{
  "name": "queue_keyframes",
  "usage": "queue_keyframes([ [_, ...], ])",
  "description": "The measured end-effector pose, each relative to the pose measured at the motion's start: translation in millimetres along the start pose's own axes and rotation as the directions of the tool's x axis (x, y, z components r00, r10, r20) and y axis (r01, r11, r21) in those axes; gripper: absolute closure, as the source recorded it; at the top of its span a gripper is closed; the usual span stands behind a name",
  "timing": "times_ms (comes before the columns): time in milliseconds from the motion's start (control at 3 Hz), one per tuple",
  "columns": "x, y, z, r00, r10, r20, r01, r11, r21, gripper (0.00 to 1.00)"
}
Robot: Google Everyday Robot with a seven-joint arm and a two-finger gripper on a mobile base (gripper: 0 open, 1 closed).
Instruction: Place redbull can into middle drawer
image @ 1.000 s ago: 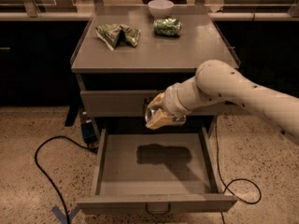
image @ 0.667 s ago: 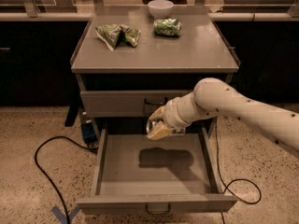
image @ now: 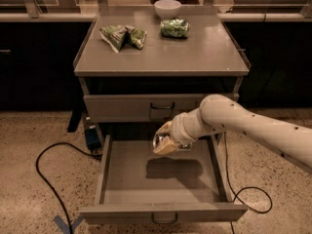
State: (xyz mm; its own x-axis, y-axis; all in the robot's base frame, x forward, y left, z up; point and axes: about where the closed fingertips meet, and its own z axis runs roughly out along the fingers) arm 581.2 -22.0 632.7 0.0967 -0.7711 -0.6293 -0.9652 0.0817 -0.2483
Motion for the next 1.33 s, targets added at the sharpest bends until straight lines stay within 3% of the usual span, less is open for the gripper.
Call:
queue_keyframes([
  [667, 79, 37, 71, 0.995, 0.077, -0.064, -0.082, 0.9942, -0.070, 1.00],
  [1000, 115, 56, 105, 0.990, 0.133, -0.049, -0.137, 0.9863, -0.092, 1.00],
  [1333, 115, 56, 105, 0.990, 0.133, -0.049, -0.137, 0.9863, -0.093, 1.00],
])
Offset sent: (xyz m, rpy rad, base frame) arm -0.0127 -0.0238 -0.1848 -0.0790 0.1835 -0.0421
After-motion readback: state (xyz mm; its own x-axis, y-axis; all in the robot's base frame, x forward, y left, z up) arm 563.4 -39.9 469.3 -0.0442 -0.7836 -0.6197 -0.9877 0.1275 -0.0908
